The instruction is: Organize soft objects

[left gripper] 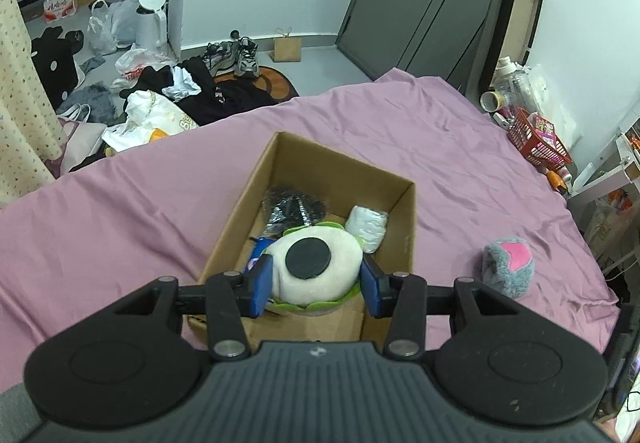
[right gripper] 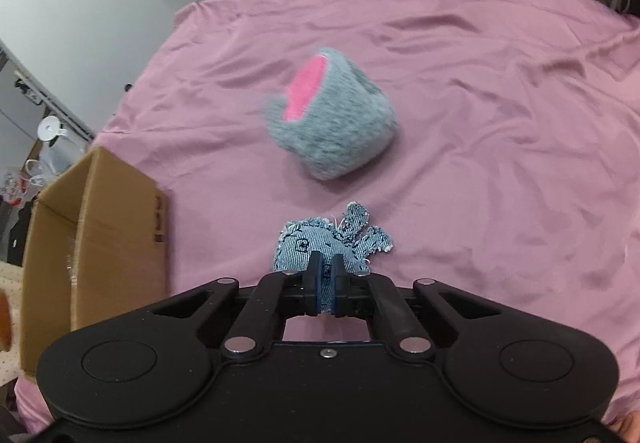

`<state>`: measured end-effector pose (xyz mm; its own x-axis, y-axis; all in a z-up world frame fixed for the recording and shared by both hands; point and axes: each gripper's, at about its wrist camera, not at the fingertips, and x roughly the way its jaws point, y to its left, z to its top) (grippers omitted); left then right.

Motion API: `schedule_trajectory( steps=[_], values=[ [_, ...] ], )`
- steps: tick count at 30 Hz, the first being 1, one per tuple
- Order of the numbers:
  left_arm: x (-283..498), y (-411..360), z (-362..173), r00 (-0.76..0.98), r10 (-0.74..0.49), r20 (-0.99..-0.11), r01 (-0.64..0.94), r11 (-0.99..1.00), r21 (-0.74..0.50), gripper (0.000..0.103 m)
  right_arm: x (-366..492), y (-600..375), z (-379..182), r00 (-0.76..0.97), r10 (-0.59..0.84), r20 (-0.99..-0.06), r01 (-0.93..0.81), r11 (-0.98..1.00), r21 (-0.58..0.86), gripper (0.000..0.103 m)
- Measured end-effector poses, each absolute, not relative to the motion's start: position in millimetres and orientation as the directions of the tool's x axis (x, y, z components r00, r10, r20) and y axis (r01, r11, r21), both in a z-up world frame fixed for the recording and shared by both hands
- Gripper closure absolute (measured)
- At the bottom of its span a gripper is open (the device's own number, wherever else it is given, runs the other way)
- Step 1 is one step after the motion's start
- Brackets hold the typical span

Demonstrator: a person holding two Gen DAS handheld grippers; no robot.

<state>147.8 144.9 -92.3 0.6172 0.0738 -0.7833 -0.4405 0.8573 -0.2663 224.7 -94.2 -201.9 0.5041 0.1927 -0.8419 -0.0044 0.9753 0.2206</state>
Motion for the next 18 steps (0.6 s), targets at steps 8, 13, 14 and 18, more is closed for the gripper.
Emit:
schedule_trajectory(
  steps=[8,13,14,18],
  values=[
    [146,165,-106,0.592,0.060,-0.803,-0.452,0.850,-0.270,0.057,206,-74,-169,0.555,0.251,-0.793,-0.088,0.966,0.245,0.100],
    [150,174,-115,0.562,0.033,-0.827,-0.447,0.853,-0.270,0.052,198,-60,-148,0.589,0.298,-0.751,-0.141,0.953,0.268,0.100],
    [150,175,-116,0.559,0.021,-0.829,-0.441,0.854,-0.276,0.052,196,-57,-143,0.596,0.310,-0.741,-0.153,0.949,0.274,0.100],
    [149,178,-117,0.554,0.019,-0.832,-0.433,0.860,-0.269,0.045,192,-44,-128,0.613,0.369,-0.699,-0.208,0.929,0.308,0.100]
  ],
)
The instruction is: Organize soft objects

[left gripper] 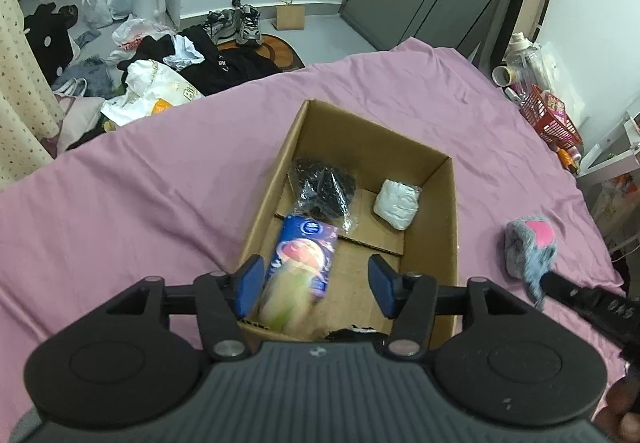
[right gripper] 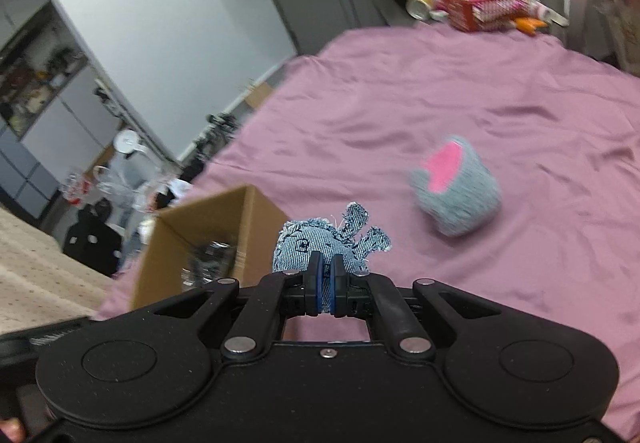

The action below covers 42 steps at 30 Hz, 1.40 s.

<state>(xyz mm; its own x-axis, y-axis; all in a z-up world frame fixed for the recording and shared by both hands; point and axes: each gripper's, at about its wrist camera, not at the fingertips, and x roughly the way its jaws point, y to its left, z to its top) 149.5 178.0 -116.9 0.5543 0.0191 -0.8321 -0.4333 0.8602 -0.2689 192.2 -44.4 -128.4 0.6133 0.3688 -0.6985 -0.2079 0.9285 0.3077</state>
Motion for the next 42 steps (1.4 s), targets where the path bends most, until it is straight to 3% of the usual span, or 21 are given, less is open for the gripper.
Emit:
schedule_trajectory(
  steps=[14,19,20,21,23,26,32,36,42],
  values=[
    [151,186,-107,0.562,0.025,-0.827,-0.436,0.859,-0.270,0.044,178,-4,-112,0.612,0.487,-0.623,-0.348,0.873,0.341,0.100],
    [153,184,-101,0.568,0.031,-0.823,-0.433,0.861,-0.266,0.044,177,3,-110,0.517,0.600,-0.610,-0.418,0.799,0.432,0.095],
    [153,184,-100,0.570,0.034,-0.821,-0.432,0.862,-0.264,0.044,177,3,-109,0.505,0.609,-0.612,-0.427,0.792,0.436,0.086],
    [152,183,-98,0.572,0.038,-0.819,-0.431,0.864,-0.261,0.044,176,2,-108,0.505,0.608,-0.613,-0.425,0.793,0.437,0.071],
    [152,181,-94,0.577,0.040,-0.816,-0.426,0.867,-0.259,0.044,176,-2,-105,0.518,0.600,-0.609,-0.410,0.800,0.439,0.056],
    [153,176,-90,0.581,0.043,-0.813,-0.415,0.875,-0.250,0.044,176,-10,-99,0.530,0.588,-0.611,-0.393,0.809,0.438,0.053],
    [155,162,-82,0.600,0.046,-0.799,-0.395,0.885,-0.245,0.034,174,-33,-92,0.562,0.544,-0.623,-0.363,0.839,0.406,0.022],
    [160,148,-75,0.607,0.032,-0.794,-0.373,0.894,-0.249,0.032,175,-49,-86,0.566,0.520,-0.639,-0.355,0.854,0.380,0.009],
    [170,125,-66,0.612,0.005,-0.791,-0.356,0.895,-0.269,0.032,185,-84,-77,0.581,0.475,-0.661,-0.296,0.880,0.372,0.007]
  ],
)
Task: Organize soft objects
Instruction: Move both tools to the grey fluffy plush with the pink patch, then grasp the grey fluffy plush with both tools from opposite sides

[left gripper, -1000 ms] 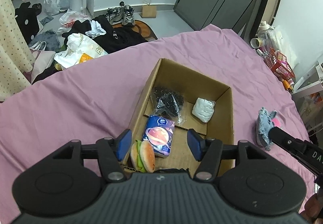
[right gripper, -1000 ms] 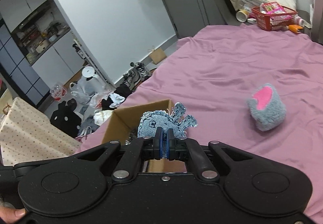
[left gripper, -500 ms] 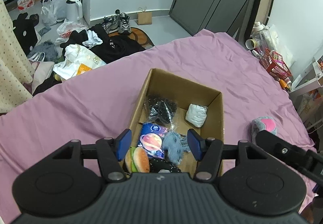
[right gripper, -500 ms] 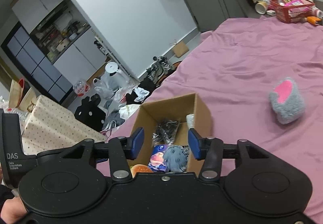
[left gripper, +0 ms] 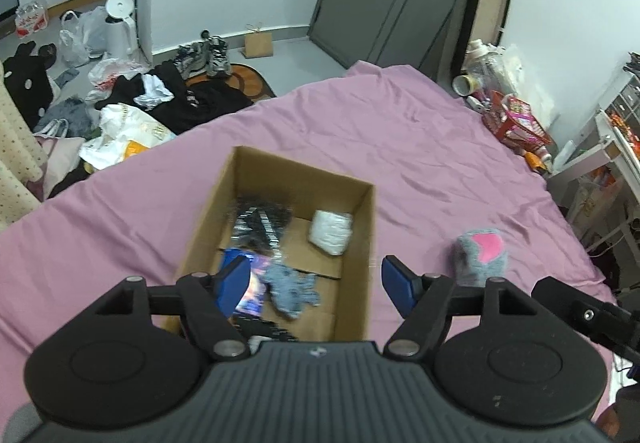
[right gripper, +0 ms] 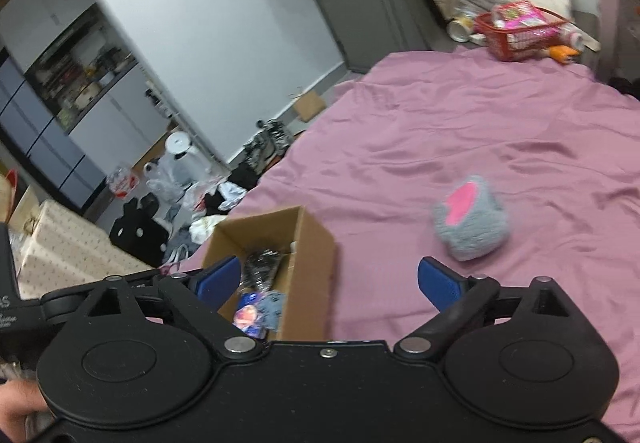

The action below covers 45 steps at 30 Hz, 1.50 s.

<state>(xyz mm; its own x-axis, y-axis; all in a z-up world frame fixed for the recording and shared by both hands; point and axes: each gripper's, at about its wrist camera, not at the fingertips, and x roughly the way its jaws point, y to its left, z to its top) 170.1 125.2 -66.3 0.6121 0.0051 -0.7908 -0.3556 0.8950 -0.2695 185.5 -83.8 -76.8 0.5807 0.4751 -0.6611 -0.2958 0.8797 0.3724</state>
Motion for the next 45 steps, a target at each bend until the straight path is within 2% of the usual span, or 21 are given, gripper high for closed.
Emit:
schedule_trajectory(
  steps=[7,14,17,20,22,26,36,44,45],
  values=[
    [191,93,-54,0.624,-0.027,-0.781,-0.317,0.905,-0.284,0.032,213,-124,-75,0.605,0.409,-0.683,-0.204,0.909,0.363,0.008],
    [214,68,-55,0.625,-0.019,-0.780,-0.282,0.927,-0.248,0.032,234,-161,-106,0.619,0.424,-0.661,-0.099,0.877,0.469,0.011],
    [224,58,-60,0.624,-0.023,-0.781,-0.263,0.935,-0.238,0.032,240,-171,-114,0.615,0.433,-0.659,-0.088,0.868,0.488,0.022],
    [234,47,-66,0.631,-0.025,-0.775,-0.253,0.938,-0.236,0.032,249,-185,-121,0.616,0.437,-0.655,-0.032,0.845,0.534,0.029],
    [242,38,-72,0.638,-0.025,-0.770,-0.249,0.939,-0.237,0.032,256,-192,-130,0.609,0.438,-0.661,0.001,0.833,0.553,0.039],
    [259,12,-84,0.633,-0.023,-0.774,-0.212,0.956,-0.201,0.032,272,-206,-154,0.575,0.415,-0.705,0.103,0.818,0.566,0.066],
    [294,-26,-106,0.623,-0.068,-0.779,-0.173,0.960,-0.221,0.037,294,-216,-179,0.541,0.417,-0.730,0.181,0.790,0.585,0.067],
    [327,-54,-124,0.587,-0.120,-0.801,-0.146,0.957,-0.250,0.055,309,-228,-198,0.515,0.469,-0.718,0.230,0.731,0.643,0.067],
    [330,-57,-127,0.578,-0.131,-0.805,-0.146,0.955,-0.260,0.060,311,-228,-200,0.513,0.473,-0.717,0.234,0.727,0.646,0.067]
  ],
)
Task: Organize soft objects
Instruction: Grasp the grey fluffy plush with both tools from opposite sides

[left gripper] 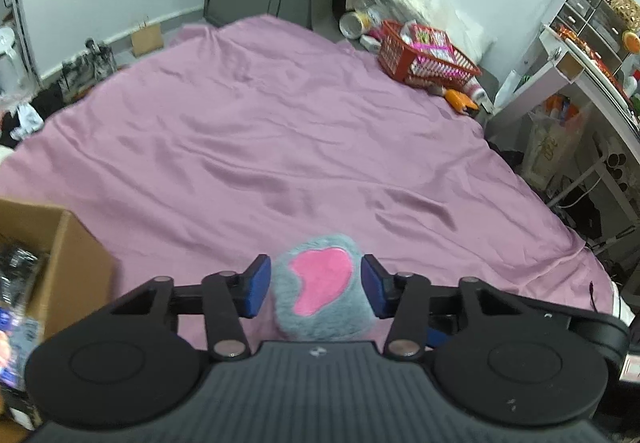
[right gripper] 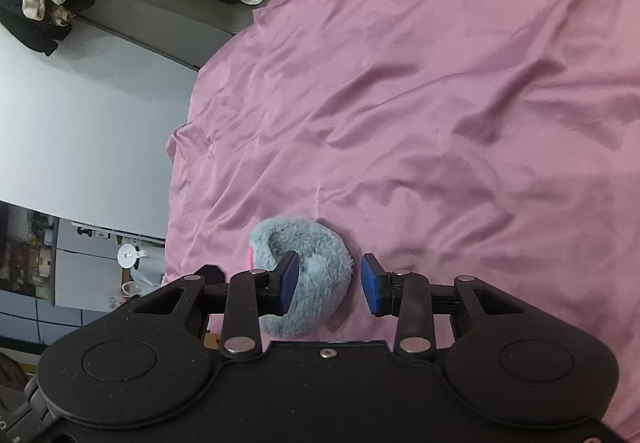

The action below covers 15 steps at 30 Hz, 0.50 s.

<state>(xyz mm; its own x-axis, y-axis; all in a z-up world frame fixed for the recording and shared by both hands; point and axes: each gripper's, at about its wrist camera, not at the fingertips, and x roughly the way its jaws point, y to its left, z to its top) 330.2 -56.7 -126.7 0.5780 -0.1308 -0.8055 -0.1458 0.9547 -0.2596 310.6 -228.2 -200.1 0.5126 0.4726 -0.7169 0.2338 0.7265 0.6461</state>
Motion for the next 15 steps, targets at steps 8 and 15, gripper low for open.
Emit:
schedule_trajectory(
  steps=[8,15],
  values=[
    [351,-68,-150,0.518,-0.148,-0.843,-0.175,0.946,-0.274,0.068,324,-232,-224,0.473,0.524,-0.708,0.287,0.668,0.686,0.066],
    [356,-60,-161,0.486,-0.099,-0.868,-0.213,0.950,-0.227,0.068,326,-225,-224,0.493,0.522,-0.696,0.261,0.675,0.690,0.096]
  ],
)
